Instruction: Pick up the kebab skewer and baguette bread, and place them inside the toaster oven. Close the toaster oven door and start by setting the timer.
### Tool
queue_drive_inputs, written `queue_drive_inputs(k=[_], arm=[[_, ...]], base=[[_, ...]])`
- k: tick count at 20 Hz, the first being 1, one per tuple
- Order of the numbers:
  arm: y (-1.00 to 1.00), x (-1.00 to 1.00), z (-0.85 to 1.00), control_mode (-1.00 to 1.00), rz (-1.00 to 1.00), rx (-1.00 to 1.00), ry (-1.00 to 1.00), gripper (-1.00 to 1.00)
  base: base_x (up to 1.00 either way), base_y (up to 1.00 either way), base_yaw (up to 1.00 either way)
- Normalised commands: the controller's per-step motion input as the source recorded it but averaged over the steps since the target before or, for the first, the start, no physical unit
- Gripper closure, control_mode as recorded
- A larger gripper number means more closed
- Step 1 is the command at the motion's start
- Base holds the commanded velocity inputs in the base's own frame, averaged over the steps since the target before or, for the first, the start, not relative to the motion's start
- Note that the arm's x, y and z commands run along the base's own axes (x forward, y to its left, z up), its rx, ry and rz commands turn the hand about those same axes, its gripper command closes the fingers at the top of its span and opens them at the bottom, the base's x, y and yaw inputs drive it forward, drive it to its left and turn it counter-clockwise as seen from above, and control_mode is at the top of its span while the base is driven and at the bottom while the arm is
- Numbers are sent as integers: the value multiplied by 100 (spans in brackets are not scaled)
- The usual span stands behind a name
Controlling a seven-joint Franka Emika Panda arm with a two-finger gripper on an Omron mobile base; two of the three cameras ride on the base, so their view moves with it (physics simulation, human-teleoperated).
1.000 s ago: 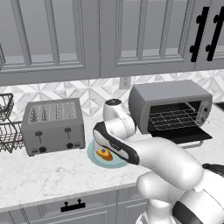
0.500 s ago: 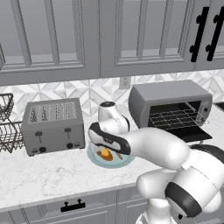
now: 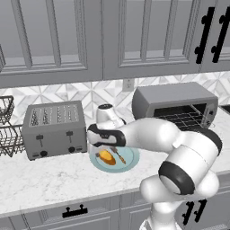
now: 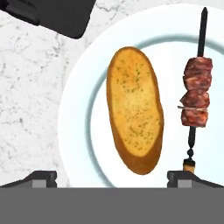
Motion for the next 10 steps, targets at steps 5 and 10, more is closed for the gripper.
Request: queue_drive_inputs(k=[5, 10], arm=[[1, 10, -19, -100, 1, 0, 0, -100], [0, 0, -33, -100, 2, 0, 0, -100]], base=[[0, 0, 0], [0, 0, 0]])
